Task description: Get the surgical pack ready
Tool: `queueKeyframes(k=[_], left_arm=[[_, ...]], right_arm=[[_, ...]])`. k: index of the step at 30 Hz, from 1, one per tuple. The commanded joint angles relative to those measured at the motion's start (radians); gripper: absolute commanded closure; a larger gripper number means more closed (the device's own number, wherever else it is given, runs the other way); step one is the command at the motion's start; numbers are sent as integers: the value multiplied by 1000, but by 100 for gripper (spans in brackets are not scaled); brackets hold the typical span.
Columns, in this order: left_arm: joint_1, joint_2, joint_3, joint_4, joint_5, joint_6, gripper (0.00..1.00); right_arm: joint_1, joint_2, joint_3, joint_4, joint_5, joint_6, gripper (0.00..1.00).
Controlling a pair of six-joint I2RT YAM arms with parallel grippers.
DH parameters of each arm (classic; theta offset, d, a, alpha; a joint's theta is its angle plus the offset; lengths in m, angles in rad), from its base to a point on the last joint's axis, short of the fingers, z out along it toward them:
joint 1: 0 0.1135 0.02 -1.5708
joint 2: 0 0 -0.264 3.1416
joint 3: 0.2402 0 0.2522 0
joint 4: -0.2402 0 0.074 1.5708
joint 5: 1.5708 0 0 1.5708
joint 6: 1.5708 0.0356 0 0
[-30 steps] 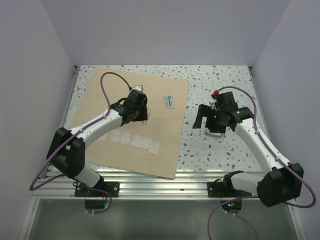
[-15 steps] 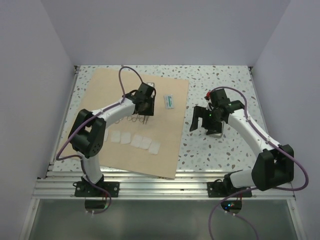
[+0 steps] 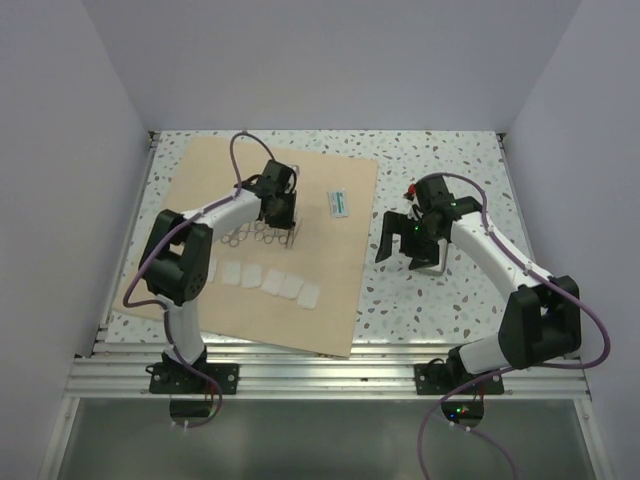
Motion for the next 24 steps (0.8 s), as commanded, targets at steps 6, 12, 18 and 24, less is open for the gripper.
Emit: queueKeyframes(k=[6, 12, 18, 24], left_arm=[[-4, 31, 39, 2, 0, 35, 72], [-4, 46, 33, -1, -10, 40, 71], [-4, 48, 28, -1, -13, 44, 76], [-4, 58, 31, -6, -13, 49, 76]], right_arm=[[6, 8, 23, 18, -38, -14, 1], [6, -1, -2, 35, -49, -5, 1], [6, 0, -5, 39, -46, -6, 1], [6, 8, -10, 44, -48, -5, 1]])
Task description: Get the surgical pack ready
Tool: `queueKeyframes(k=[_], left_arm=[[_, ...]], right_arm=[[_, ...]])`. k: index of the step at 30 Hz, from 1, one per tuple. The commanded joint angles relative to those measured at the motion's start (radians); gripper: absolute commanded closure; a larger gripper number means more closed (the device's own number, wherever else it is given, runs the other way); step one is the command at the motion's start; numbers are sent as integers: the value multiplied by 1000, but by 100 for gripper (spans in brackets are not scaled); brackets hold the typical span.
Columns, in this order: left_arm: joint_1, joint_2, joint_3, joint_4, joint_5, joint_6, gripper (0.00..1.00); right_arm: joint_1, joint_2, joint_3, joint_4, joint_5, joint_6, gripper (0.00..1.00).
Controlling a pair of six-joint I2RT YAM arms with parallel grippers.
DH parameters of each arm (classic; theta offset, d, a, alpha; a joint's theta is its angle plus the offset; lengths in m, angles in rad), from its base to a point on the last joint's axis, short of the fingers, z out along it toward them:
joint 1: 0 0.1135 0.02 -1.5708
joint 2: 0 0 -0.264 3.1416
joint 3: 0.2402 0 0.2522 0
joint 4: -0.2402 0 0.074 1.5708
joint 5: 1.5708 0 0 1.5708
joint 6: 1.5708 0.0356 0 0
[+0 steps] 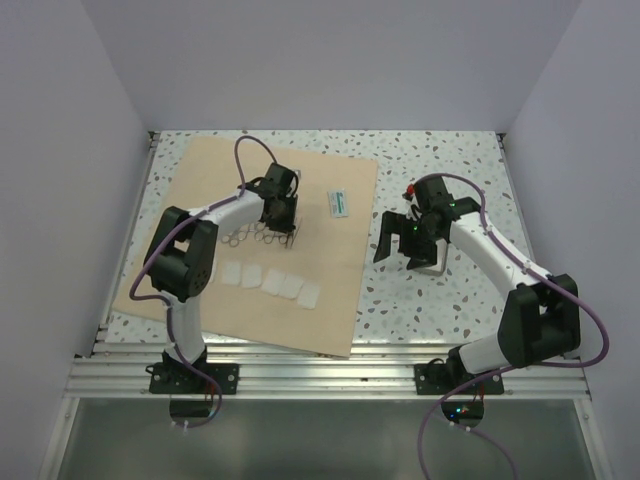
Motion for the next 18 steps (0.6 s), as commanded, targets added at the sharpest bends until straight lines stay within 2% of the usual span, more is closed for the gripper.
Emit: queueKeyframes(k=[1, 14, 17, 18], left_arm=[[0, 13, 27, -6, -9, 26, 76], [0, 32, 14, -1, -9, 36, 83], [2, 28, 33, -16, -9, 34, 100], [2, 22, 41, -33, -9, 33, 100]], right_arm=[[5, -2, -4, 18, -25, -5, 1], [5, 9, 13, 13, -28, -8, 1], [5, 15, 34, 4, -33, -7, 1], [6, 17, 44, 3, -43, -8, 1]])
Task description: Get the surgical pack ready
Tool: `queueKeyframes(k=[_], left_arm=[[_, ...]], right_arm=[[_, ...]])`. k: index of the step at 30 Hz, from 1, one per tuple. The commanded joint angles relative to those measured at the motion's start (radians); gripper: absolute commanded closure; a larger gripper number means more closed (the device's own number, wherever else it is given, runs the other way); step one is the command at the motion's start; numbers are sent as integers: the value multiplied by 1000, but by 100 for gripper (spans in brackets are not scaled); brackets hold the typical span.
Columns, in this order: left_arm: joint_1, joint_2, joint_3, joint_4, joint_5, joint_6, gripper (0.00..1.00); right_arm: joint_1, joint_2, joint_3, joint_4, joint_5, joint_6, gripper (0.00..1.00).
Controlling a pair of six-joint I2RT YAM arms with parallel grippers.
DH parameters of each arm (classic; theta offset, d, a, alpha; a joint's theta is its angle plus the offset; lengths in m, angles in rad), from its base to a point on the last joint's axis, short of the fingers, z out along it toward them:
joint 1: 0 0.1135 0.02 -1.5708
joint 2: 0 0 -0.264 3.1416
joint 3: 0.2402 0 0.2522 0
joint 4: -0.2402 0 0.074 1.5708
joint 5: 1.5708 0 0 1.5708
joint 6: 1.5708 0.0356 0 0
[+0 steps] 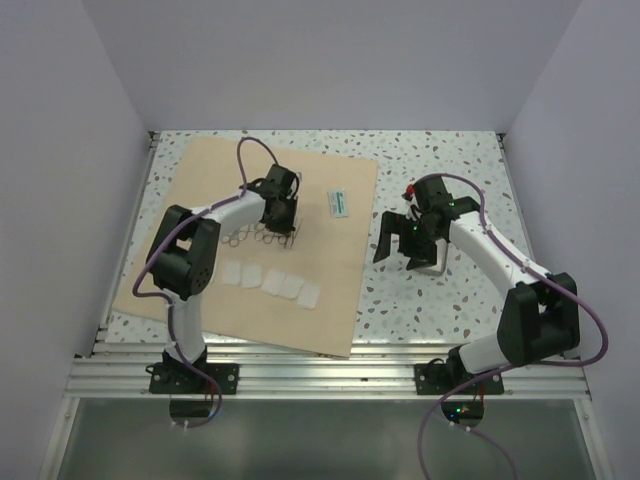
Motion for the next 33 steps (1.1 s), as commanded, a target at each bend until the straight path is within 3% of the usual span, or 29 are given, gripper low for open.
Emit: queueKeyframes(k=[1, 6, 9, 13, 15, 17, 22, 25, 33], left_arm=[[3, -6, 50, -42, -6, 12, 100], [22, -110, 148, -168, 20, -14, 100], [29, -217, 107, -150, 152, -52, 100], [31, -332, -34, -4, 461, -145, 100], [29, -378, -125, 89, 540, -234, 100], [26, -418, -198, 148, 617, -316, 100], [-12, -454, -245, 176, 599, -348, 100], [-38, -460, -257, 188, 582, -360, 100], [-69, -454, -246, 203, 593, -370, 100]], right_arm=[[8, 17, 68, 2, -48, -8, 1], [16, 60, 181, -16, -117, 4, 4], [23, 81, 235, 31, -158, 68, 10], [54, 82, 202, 247, -209, 260, 16], [83, 80, 179, 388, -209, 364, 19], [117, 107, 194, 415, -189, 389, 21], [163, 138, 238, 393, -116, 401, 30], [189, 166, 254, 389, -106, 438, 40], [226, 238, 271, 392, -93, 453, 39]])
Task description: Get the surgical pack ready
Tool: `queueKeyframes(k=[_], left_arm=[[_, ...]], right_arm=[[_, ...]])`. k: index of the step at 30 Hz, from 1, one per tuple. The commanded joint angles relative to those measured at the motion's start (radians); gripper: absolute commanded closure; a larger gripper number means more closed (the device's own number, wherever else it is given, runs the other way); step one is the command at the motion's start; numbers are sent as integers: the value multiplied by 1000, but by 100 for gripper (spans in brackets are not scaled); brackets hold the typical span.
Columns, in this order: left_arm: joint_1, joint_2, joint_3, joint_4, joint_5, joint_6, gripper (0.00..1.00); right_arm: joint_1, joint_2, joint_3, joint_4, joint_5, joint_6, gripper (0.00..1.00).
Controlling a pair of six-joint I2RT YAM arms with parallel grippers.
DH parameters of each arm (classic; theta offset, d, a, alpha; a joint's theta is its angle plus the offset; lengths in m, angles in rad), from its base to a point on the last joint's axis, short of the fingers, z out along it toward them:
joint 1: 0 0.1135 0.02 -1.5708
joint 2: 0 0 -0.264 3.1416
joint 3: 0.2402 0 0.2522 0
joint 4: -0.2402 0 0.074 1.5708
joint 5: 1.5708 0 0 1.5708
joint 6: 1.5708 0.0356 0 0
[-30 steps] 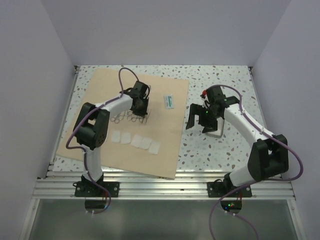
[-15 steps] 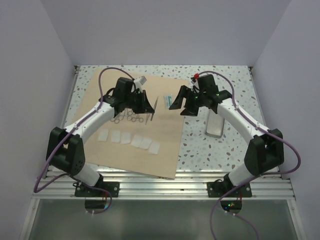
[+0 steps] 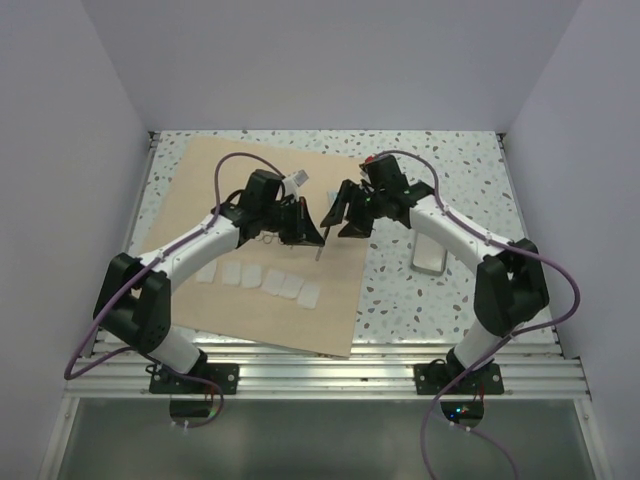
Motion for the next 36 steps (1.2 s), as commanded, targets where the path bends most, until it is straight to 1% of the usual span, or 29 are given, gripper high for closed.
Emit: queueKeyframes(k=[1, 3, 4, 5, 7, 9, 10, 12, 13, 14, 15, 16, 17, 18, 19, 20, 21, 22, 23, 24, 25, 26, 28, 30, 34, 36], left_arm=[[-8, -18, 13, 52, 36, -25, 100], [-8, -17, 16, 60, 39, -23, 100], [-9, -9, 22, 61, 46, -22, 100], [-9, -8, 27, 60, 48, -19, 100], [-9, 4, 42, 61, 50, -13, 100], [-9, 18, 57, 57, 56, -5, 100], [-9, 32, 71, 53, 57, 3, 100], [-5, 46, 89, 53, 63, 18, 100], [-3, 64, 97, 49, 60, 27, 75], [0, 69, 103, 40, 62, 36, 60], [17, 75, 109, 38, 60, 47, 48], [29, 78, 119, 34, 53, 70, 33], [43, 78, 122, 23, 47, 81, 30], [76, 80, 123, 20, 42, 92, 29], [93, 81, 128, 17, 37, 118, 26], [109, 86, 136, -15, 28, 136, 26], [127, 89, 146, -40, -20, 156, 26], [133, 103, 166, -64, -51, 202, 26], [136, 110, 178, -106, -82, 222, 27], [138, 120, 191, -117, -134, 254, 28], [138, 141, 195, -127, -162, 262, 31], [138, 153, 197, -135, -182, 267, 31], [138, 188, 205, -134, -228, 276, 32], [138, 216, 220, -143, -263, 276, 34], [136, 294, 278, -164, -329, 283, 35], [136, 316, 297, -177, -366, 288, 34]], right_arm=[[12, 27, 52, 25, 21, 30, 40], [14, 46, 57, 25, 9, 32, 42], [14, 52, 60, 31, -1, 36, 45], [15, 58, 61, 36, -7, 38, 52], [15, 66, 60, 43, -25, 41, 59], [14, 70, 60, 48, -36, 43, 74], [14, 75, 61, 43, -36, 37, 89], [15, 80, 64, 22, -31, 32, 100], [12, 84, 72, 8, -25, 18, 100], [12, 86, 81, -38, -7, 6, 100], [11, 87, 110, -70, 16, -14, 100], [0, 93, 129, -107, 74, -66, 100], [-8, 96, 150, -212, 112, -97, 100], [-17, 101, 191, -263, 152, -132, 100], [-44, 104, 211, -317, 250, -214, 100], [-58, 107, 228, -419, 307, -251, 100], [-75, 110, 244, -459, 367, -287, 100], [-124, 112, 248, -495, 445, -339, 100], [-150, 118, 250, -553, 487, -361, 100], [-175, 119, 247, -567, 519, -381, 100], [-221, 123, 245, -582, 551, -408, 100], [-239, 126, 242, -592, 614, -420, 100], [-279, 152, 231, -586, 634, -445, 100], [-299, 208, 250, -621, 648, -451, 100], [-342, 238, 210, -572, 644, -470, 100], [-354, 265, 216, -552, 644, -479, 100]])
